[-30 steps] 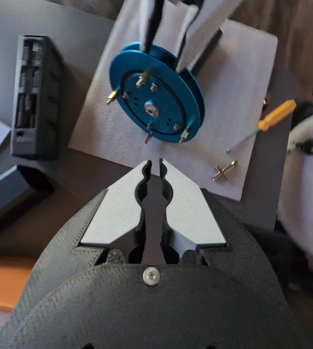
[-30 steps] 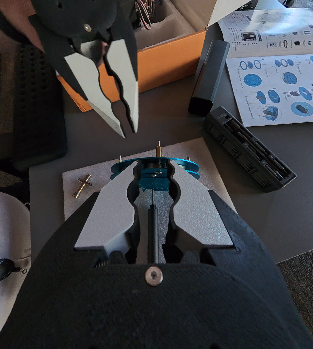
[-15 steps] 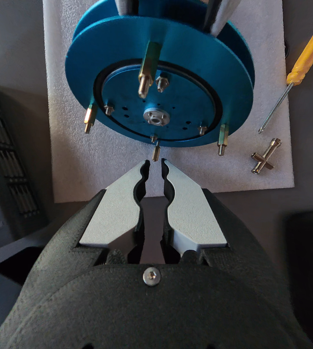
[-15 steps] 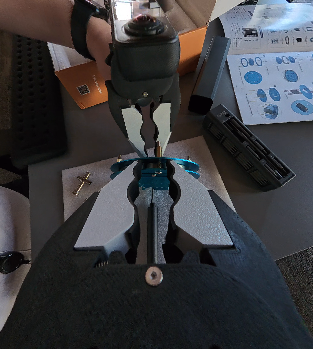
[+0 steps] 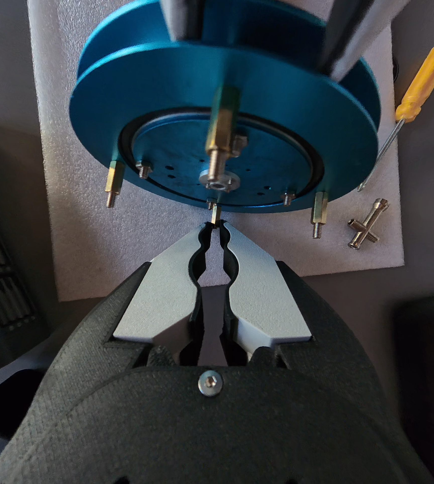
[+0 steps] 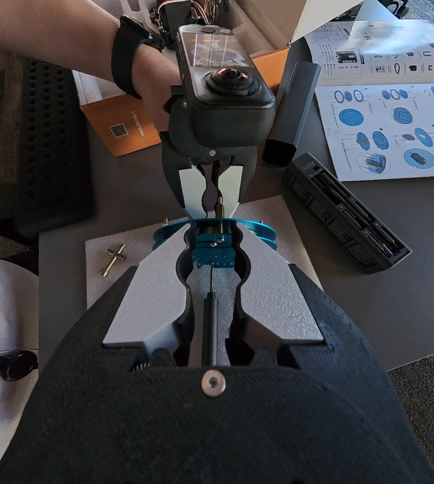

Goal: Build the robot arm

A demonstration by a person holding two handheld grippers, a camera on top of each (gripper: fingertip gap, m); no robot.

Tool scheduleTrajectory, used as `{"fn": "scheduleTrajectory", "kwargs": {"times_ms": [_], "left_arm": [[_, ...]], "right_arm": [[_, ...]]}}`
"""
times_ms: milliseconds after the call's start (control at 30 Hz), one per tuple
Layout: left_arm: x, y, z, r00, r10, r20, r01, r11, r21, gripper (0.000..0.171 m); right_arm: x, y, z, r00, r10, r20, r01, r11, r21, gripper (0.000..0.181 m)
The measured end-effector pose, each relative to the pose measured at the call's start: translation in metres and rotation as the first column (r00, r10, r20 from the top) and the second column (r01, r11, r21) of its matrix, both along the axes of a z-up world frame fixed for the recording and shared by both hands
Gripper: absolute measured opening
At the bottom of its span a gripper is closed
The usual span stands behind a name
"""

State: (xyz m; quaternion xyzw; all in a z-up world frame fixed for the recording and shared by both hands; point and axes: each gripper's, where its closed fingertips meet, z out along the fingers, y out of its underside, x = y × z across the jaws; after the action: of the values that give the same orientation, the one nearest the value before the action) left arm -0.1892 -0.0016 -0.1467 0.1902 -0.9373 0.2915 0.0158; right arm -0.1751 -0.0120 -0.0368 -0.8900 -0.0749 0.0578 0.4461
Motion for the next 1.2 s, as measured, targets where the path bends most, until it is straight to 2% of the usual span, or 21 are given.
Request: {"fn": "scheduleTrajectory", "kwargs": {"times_ms": [333,1200], "left_arm": [[-0.0011,0.0000,-0.0015,1.000,0.004,-0.019,-0.005,1.000,-0.013,0.005],[-0.0011,0.0004,-0.0024,0.999,0.015,-0.050,-0.015,1.000,-0.010,0.005]], "right_arm": [[-0.0064,0.0037,0.0016,0.997,0.038,0.064,-0.039,0.999,0.030,0.027],[-0.0081,0.0068,0.0058,0.990,0.036,0.137,-0.042,0.999,0.035,0.037]]}}
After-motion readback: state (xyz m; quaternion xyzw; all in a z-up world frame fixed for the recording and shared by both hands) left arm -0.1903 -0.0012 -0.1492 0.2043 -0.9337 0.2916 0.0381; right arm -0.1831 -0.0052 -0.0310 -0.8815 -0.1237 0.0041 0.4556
